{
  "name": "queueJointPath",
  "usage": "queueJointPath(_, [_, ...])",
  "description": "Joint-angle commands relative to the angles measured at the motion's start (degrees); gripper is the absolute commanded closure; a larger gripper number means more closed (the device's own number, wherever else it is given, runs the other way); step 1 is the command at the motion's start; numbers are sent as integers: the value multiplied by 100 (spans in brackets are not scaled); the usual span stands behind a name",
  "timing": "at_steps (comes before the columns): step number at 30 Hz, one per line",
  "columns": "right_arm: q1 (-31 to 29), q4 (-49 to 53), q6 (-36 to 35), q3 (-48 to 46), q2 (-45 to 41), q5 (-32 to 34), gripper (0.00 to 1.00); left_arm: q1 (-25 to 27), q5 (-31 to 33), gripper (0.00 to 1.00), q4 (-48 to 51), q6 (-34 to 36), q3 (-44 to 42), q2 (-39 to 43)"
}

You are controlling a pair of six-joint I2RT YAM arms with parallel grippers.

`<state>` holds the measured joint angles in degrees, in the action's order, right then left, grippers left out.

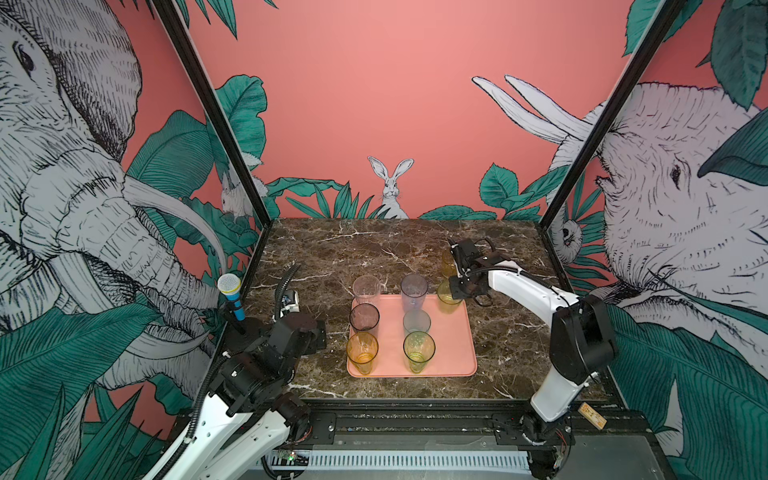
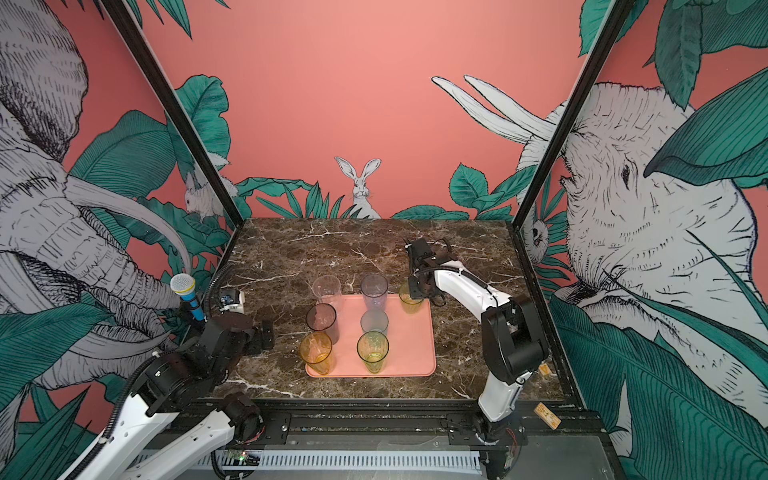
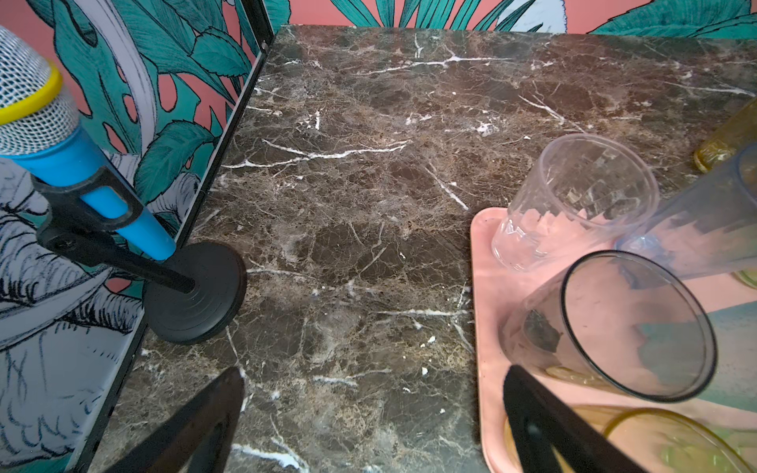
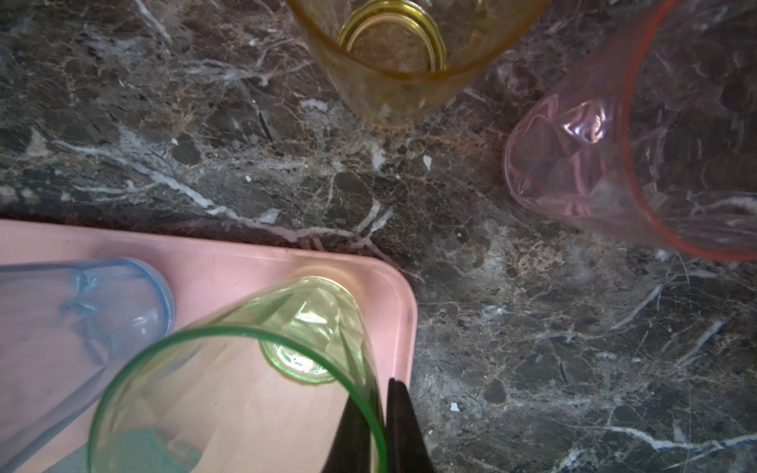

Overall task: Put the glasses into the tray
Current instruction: 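Lower the green glass onto the tray and open the right gripper, then raise the right gripper and move it over the yellow glass off the tray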

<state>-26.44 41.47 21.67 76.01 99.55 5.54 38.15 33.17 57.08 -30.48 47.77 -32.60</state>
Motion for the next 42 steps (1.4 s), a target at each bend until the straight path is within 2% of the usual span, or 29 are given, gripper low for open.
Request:
queueJointPath(1, [41, -94, 74, -42, 64, -6, 100, -12, 11, 1, -35, -37, -32, -20])
queueJointPath(12, [49, -95, 83, -42, 115, 84, 99, -18, 14, 1, -39, -28, -38, -25])
queueJointPath(17, [43, -53, 83, -42, 84, 166, 87, -17, 14, 1, -39, -29, -46, -20])
queueJointPath(22, [49, 19, 58, -5, -22, 95, 70, -17, 0, 1, -26, -44, -31, -14])
queueJointPath(25, [51, 97, 24, 83, -110, 141, 64, -15, -3, 1, -21, -46, -35, 1])
queueJointPath(42, [57, 766, -116, 913, -718, 168, 62, -17, 8, 1, -22, -46, -31, -9])
